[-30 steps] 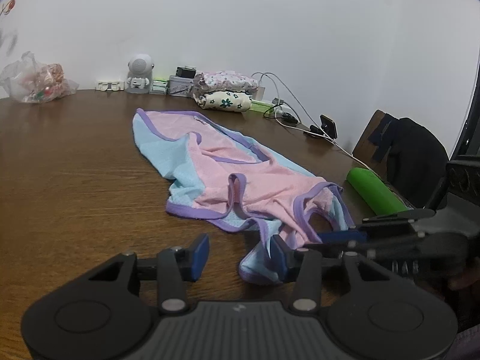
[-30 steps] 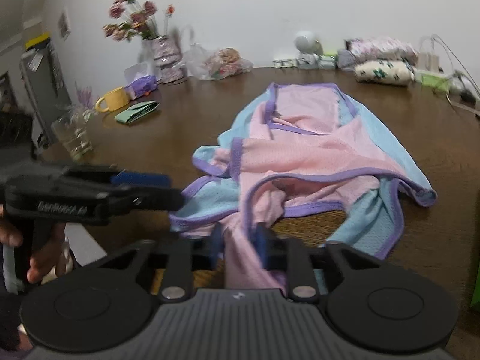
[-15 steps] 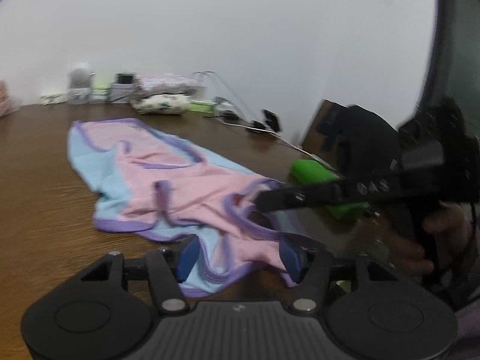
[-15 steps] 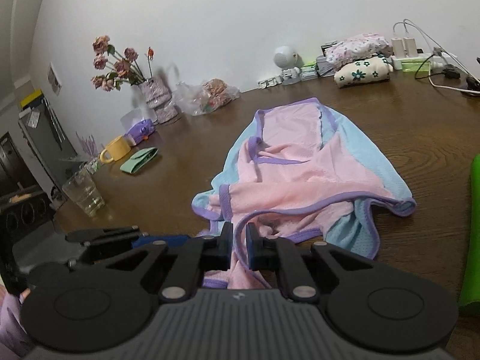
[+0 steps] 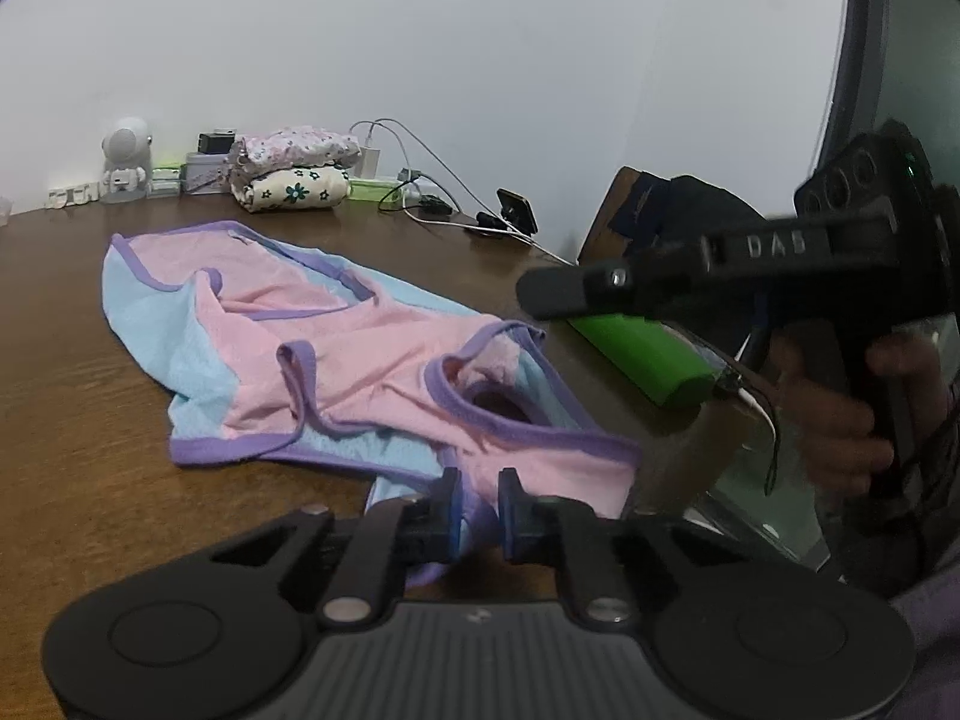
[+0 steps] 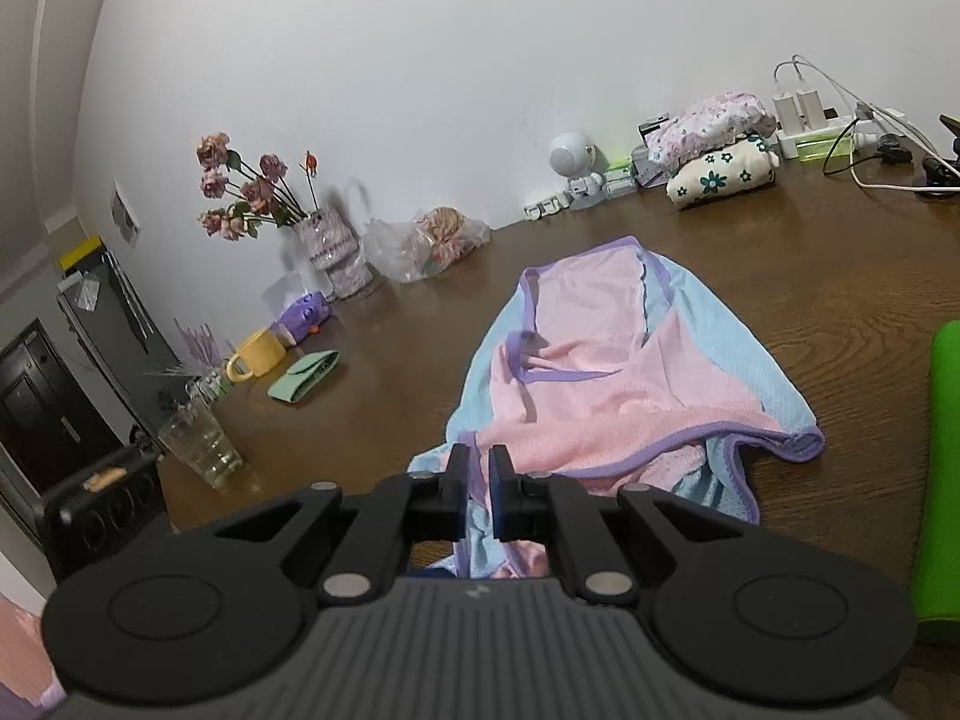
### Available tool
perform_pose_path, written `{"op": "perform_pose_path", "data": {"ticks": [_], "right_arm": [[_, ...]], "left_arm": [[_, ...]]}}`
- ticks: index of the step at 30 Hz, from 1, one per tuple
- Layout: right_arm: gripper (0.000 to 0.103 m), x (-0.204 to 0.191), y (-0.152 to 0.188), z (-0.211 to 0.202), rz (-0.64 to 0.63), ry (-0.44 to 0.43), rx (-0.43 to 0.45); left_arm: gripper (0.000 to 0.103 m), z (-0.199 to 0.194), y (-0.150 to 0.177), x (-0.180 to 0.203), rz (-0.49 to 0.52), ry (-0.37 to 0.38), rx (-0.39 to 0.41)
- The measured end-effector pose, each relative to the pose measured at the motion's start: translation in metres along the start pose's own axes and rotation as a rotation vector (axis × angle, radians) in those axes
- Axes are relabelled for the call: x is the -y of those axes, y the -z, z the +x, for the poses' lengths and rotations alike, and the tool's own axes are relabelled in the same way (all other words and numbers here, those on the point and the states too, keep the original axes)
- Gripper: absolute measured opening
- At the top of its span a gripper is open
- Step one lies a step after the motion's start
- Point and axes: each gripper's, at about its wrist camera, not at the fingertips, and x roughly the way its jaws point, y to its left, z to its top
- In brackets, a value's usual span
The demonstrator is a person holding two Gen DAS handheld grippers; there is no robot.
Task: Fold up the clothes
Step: 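Pull the hem with the left gripper while the right gripper smooths the garment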
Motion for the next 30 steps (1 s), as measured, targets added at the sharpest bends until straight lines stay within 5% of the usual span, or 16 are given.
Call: {"op": "perform_pose_path", "data": {"ticks": [7, 11, 13, 15, 16, 23, 30], "right_arm": [[0.006, -0.001, -0.005, -0.009, -0.001, -0.013, 0.026], [0.009, 0.001, -0.004, 0.000, -0.079, 0.130, 0.018], [0.017, 0.003, -0.001, 0.004, -0.125, 0.217, 0.012], [0.048, 0.006, 0.002, 0.005, -0.156, 0.273, -0.002], [0.048, 0.009, 0.004, 0.004, -0.166, 0.281, -0.007], [0.048, 0.017, 0.014, -0.003, -0.201, 0.243, -0.077], [0.047, -0.003, 0.034, 0.005, -0.282, 0.081, -0.167]], "left_arm": [[0.008, -0.022, 0.002, -0.012, -0.014, -0.068, 0.022], [0.015, -0.027, -0.009, -0.009, -0.017, -0.059, 0.066], [0.033, -0.021, -0.010, -0.001, 0.001, -0.017, 0.068], [0.044, -0.012, -0.010, 0.007, 0.022, 0.020, 0.053], [0.046, -0.005, -0.009, 0.012, 0.035, 0.029, 0.033], [0.046, 0.012, -0.002, 0.016, 0.047, 0.008, -0.025], [0.045, -0.005, 0.002, -0.007, 0.002, -0.041, -0.003]]}}
